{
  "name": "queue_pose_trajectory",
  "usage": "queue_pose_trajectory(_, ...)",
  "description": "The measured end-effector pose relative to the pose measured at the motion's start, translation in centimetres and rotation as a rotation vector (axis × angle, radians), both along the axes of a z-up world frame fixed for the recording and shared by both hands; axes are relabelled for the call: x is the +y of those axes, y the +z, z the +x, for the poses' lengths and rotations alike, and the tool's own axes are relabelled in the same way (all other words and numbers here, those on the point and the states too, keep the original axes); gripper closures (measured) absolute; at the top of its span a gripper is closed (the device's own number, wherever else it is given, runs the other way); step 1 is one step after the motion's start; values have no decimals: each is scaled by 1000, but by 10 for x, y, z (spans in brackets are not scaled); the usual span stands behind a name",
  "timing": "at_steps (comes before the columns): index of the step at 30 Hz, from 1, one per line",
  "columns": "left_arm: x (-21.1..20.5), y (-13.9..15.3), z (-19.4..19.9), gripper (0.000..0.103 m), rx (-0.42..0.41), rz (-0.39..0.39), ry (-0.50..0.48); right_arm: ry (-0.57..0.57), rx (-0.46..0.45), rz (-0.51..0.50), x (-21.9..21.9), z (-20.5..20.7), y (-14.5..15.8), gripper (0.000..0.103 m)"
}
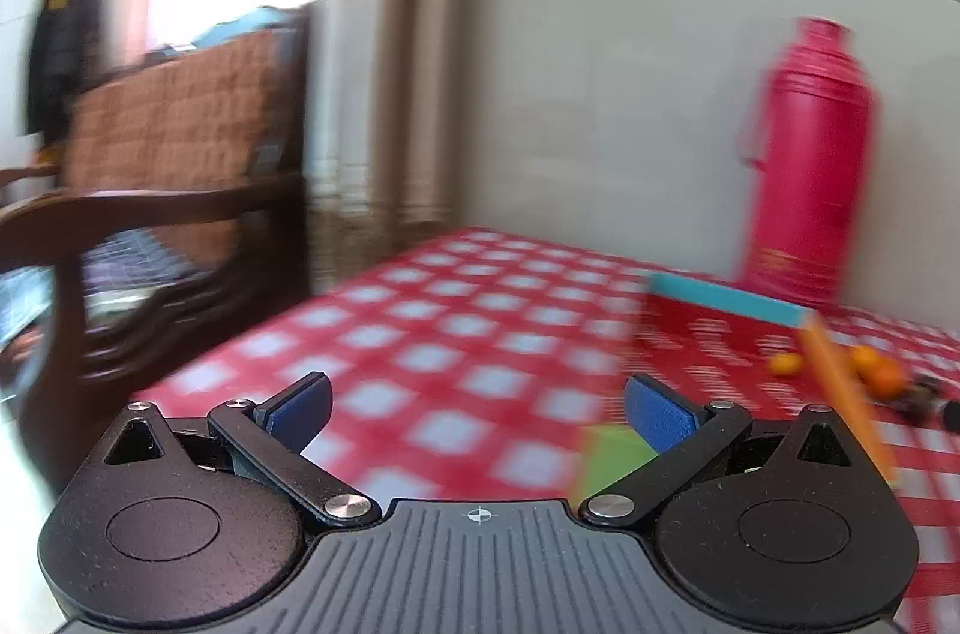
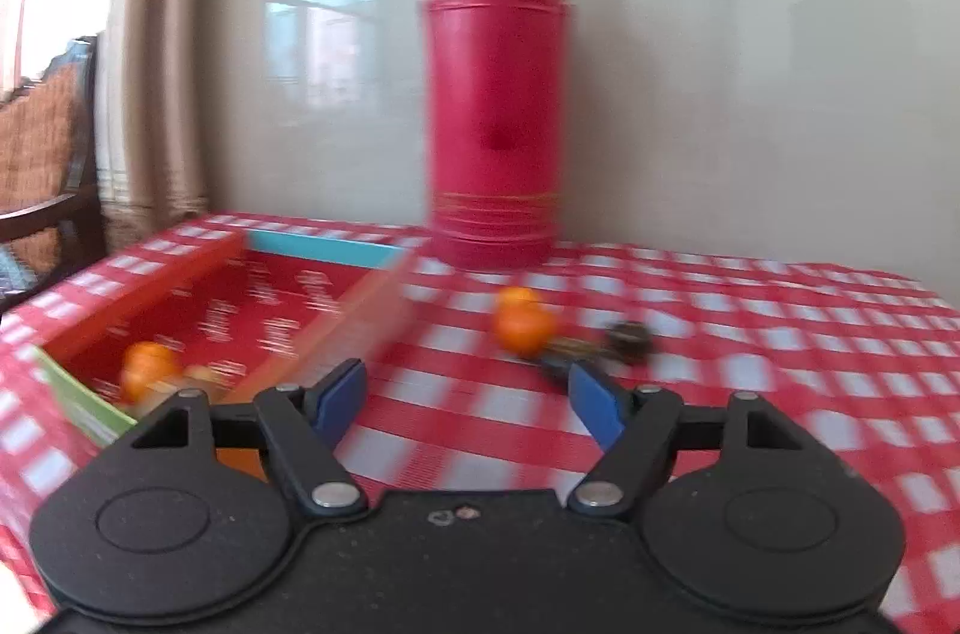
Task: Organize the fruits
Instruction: 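Grasp the dark brown round fruit with the left tool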
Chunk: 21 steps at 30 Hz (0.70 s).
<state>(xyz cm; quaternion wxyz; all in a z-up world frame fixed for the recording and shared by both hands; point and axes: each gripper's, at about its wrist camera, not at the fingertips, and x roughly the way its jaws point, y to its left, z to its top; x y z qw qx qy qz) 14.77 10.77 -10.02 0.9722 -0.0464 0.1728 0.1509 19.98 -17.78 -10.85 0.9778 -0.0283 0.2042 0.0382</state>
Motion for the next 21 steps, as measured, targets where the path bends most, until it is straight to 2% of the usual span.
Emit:
queue_pose_trajectory(7, -119, 23, 48, 0, -5, 34, -303, -272, -43, -21, -68, -22, -6, 24)
queue_pose_trajectory(11, -184, 20, 73, 1, 24, 63, -425, -404, -66, -15, -102, -38, -5, 18)
queue_pose_trajectory(16, -249, 1, 110, 2, 107, 92, -508, -469, -71, 2, -135, -55, -6, 17)
queue_pose_trajectory(17, -257, -2, 116, 12, 120, 94, -510, -479, -76, 1, -140, -59, -6, 17)
queue_pose_trajectory(19, -271, -11, 128, 21, 159, 103, -527, -496, -81, 5, -149, -64, -6, 17)
queue_pose_trajectory(21, -281, -19, 139, 22, 193, 94, -518, -513, -84, 11, -156, -66, -6, 17)
